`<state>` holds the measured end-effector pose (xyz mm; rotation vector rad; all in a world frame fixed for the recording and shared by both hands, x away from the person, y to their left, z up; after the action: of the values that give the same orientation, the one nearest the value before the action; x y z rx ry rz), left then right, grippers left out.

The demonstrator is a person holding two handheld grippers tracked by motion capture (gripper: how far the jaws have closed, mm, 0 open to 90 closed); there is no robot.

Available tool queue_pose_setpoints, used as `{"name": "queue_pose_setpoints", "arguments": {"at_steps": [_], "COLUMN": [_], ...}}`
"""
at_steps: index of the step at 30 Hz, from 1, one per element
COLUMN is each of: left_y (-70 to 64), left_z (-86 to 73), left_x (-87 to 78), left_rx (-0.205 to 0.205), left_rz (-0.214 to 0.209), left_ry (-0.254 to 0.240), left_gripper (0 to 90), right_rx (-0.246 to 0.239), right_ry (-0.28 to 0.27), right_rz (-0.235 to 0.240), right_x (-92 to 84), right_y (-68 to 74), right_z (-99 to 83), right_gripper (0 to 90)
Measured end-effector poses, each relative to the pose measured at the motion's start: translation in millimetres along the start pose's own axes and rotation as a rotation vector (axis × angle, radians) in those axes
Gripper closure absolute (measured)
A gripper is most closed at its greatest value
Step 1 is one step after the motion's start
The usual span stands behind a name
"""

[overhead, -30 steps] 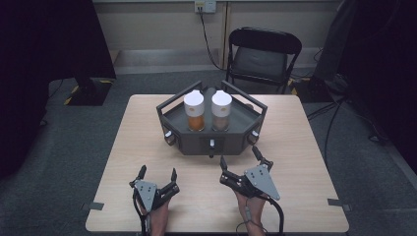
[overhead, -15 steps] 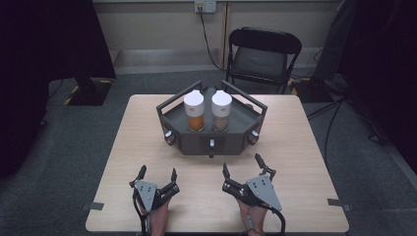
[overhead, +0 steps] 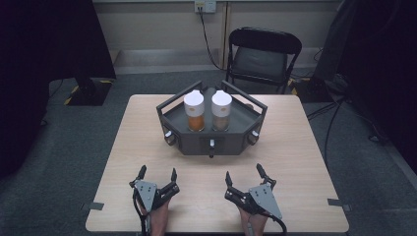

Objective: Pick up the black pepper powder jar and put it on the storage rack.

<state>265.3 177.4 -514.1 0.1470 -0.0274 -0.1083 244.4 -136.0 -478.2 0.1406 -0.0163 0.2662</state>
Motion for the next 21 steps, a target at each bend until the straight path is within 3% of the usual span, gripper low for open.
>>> {"name": "queue_pose_setpoints", "arguments": {"at_steps": [14,21], "left_y": [-0.1,-0.4], "left_z": [0.0,0.1], "left_x": [0.0,0.0], "left_rx": [0.000,0.000], "left_rz": [0.000,0.005], "left_ry": [0.000,0.001], "left_gripper": [0.8,0.9], "right_rx": [-0.014,0.010], "right_ry": [0.006,0.011], "right_rz": [-0.026,-0.041], "right_x": [0.1,0.3], "right_y": [-3.5,-7.3], "right_z": [-18.9,-25.6], "right_gripper": [1.4,1.4]}}
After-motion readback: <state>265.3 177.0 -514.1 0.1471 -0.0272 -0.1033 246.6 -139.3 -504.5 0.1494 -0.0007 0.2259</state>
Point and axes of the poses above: each handheld gripper's, and its own axes: x roughly forward along the jaws, z roughly out of its top, y roughly to its left, the point moved 10 cm from there along x, roughly forward along the jaws, and after that the axes turned 9 degrees about x, right-handed, at the moved point
